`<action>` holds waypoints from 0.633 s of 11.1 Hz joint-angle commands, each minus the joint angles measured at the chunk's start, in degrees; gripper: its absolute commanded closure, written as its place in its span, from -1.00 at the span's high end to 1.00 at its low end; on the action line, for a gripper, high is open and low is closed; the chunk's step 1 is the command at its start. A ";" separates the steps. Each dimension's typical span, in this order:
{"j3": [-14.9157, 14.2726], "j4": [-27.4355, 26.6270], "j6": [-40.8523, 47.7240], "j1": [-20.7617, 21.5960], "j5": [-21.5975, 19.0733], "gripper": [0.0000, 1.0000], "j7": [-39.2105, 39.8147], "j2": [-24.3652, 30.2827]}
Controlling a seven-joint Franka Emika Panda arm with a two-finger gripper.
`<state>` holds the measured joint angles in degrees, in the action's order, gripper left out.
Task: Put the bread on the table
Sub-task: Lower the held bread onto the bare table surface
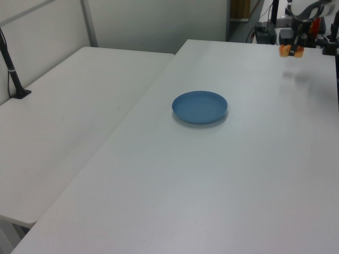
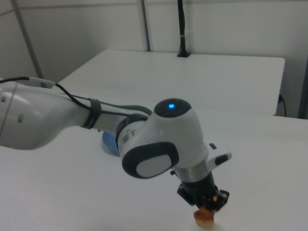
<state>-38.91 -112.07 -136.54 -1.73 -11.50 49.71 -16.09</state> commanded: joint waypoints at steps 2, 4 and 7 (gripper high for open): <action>1.55 0.45 -6.18 -1.68 -2.38 -0.93 1.97 -8.06; 3.48 2.81 -7.51 -3.35 -8.41 -0.93 2.75 -11.22; 4.63 5.80 -7.87 -4.94 -10.82 -0.74 4.43 -13.43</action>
<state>-35.30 -108.69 -143.65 -5.24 -20.70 51.89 -27.67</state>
